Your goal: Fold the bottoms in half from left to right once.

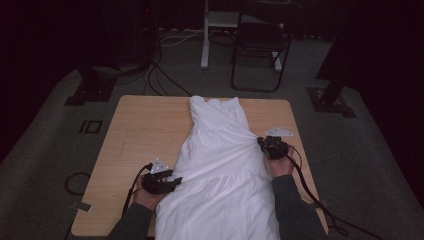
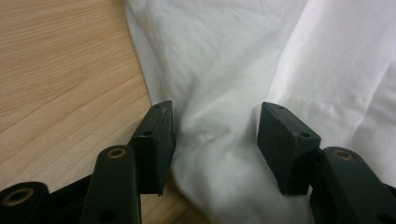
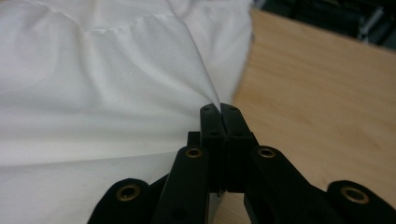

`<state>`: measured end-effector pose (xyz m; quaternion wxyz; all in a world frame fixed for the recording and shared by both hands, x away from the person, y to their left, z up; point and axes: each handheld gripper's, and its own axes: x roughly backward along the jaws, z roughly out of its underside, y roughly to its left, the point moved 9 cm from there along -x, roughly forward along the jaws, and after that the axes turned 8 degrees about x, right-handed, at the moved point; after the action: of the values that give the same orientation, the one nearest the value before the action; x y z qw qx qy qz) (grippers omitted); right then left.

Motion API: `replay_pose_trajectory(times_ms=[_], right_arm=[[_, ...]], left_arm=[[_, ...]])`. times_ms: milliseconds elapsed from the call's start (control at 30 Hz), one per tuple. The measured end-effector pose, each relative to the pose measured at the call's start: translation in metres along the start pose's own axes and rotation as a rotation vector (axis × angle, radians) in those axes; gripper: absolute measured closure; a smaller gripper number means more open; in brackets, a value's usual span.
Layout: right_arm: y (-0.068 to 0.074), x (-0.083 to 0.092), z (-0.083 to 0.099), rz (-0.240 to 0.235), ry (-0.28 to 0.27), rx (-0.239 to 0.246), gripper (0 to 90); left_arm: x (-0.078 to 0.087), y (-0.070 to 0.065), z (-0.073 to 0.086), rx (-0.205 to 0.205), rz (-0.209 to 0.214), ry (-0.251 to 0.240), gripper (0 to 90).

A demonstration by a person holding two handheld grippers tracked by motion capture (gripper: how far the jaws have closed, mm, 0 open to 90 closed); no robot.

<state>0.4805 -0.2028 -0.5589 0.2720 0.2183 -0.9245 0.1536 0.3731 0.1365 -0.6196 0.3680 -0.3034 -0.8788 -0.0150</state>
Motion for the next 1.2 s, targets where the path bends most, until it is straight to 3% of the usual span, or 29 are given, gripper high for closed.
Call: replay_pose_trajectory(times_ms=[200,333,400,433,467,567,600,700,733,867,967,1067,1200], right_arm=[[0.001,-0.033,0.041,-0.044,0.114,-0.055,88.7],[0.004,-0.039,0.046,-0.054,0.125,-0.055,88.4],[0.004,-0.039,0.046,-0.053,0.127,-0.057,88.2],[0.004,-0.039,0.046,-0.053,0.127,-0.057,88.2],[0.004,-0.039,0.046,-0.052,0.126,-0.057,88.2],[0.005,-0.039,0.046,-0.050,0.123,-0.065,88.0],[0.005,-0.039,0.047,-0.050,0.116,-0.069,87.9],[0.004,-0.039,0.047,-0.053,0.111,-0.069,87.8],[0.005,-0.038,0.047,-0.054,0.105,-0.071,87.7],[0.007,-0.036,0.049,-0.055,0.106,-0.065,87.8],[0.011,-0.033,0.050,-0.057,0.108,-0.055,88.0],[0.023,-0.020,0.058,-0.070,0.106,-0.013,88.1],[0.033,-0.006,0.067,-0.095,0.102,-0.004,88.0]], left_arm=[[0.003,0.003,-0.007,0.028,0.007,-0.003,43.0],[0.009,0.012,-0.035,0.048,-0.026,-0.063,43.0],[0.004,0.015,-0.052,0.052,-0.038,-0.074,42.6],[0.004,0.015,-0.052,0.052,-0.038,-0.074,42.2],[-0.008,0.017,-0.066,0.046,-0.051,-0.058,42.2],[-0.029,0.016,-0.079,0.020,-0.069,-0.021,42.2],[-0.042,0.015,-0.083,-0.008,-0.093,0.005,43.0],[-0.057,0.017,-0.083,-0.016,-0.127,0.035,46.8],[-0.066,0.021,-0.079,-0.011,-0.147,0.060,53.9],[-0.064,0.022,-0.071,0.004,-0.130,0.045,84.9],[-0.060,0.021,-0.067,-0.010,-0.130,0.044,86.6],[-0.045,0.014,-0.050,-0.018,-0.116,0.042,86.6],[-0.032,0.006,-0.034,-0.019,-0.097,0.035,86.4]])
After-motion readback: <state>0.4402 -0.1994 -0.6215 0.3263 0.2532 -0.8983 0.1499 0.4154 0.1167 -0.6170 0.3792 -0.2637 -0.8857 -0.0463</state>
